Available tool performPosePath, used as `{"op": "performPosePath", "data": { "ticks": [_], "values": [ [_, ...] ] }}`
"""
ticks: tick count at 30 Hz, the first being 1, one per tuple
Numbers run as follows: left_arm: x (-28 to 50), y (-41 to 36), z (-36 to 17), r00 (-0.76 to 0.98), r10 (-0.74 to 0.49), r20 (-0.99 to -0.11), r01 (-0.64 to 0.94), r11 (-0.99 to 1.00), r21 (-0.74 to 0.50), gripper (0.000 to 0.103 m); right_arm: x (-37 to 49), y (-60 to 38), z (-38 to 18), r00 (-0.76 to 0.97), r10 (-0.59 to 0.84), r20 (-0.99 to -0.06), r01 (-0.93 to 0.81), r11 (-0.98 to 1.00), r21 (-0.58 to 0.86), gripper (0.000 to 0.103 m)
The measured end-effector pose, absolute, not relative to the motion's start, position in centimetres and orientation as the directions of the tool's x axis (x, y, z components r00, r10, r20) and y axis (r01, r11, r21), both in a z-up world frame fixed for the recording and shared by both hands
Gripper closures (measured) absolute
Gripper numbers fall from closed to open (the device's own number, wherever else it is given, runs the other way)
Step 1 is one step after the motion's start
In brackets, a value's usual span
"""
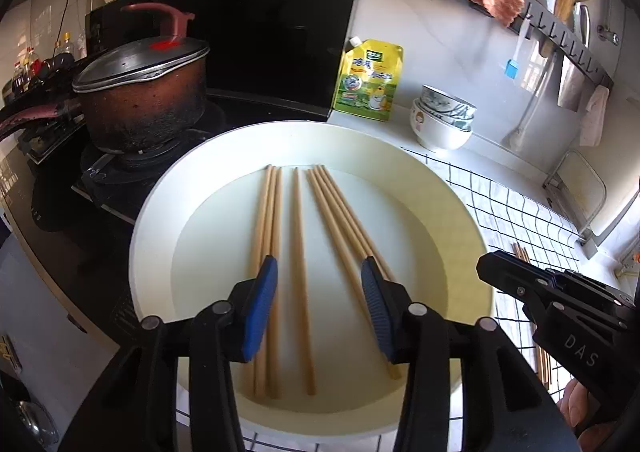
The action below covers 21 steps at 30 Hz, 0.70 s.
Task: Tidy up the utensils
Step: 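Move both open tools back over the remaining chopsticks on the cloth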
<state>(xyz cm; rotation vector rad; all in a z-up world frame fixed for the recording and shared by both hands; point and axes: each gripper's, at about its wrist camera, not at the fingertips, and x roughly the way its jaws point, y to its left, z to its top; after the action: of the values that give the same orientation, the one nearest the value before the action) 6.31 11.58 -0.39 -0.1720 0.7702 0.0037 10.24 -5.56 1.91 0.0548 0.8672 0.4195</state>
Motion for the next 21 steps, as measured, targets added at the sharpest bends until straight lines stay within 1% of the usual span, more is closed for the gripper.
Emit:
{"op": "performPosePath", "data": {
  "ticks": [10, 13, 15, 21],
  "values": [
    [5.3, 7.2, 0.3, 0.718, -0.113, -0.687, 0.012, 0.989, -0.15, 0.056, 7.7, -11.1, 2.3, 0.617, 0.327, -0.716, -0.263, 0.943, 0.204, 0.091],
    [5.0, 5.5, 0.3, 0.712, -0.136, -0.688, 0.046, 0.988, -0.148, 0.055, 6.8, -13.2, 2.4, 0.635, 0.307, -0.709, -0.235, 0.951, 0.201, 0.089],
    [4.8, 4.4, 0.3, 0.708, -0.155, -0.689, 0.068, 0.986, -0.152, 0.051, 6.2, -14.7, 2.3, 0.647, 0.29, -0.705, -0.213, 0.957, 0.198, 0.085],
    [4.1, 0.9, 0.2, 0.697, -0.214, -0.684, 0.128, 0.976, -0.175, 0.047, 4.5, -19.1, 1.5, 0.662, 0.205, -0.721, -0.146, 0.979, 0.145, 0.083]
  ]
}}
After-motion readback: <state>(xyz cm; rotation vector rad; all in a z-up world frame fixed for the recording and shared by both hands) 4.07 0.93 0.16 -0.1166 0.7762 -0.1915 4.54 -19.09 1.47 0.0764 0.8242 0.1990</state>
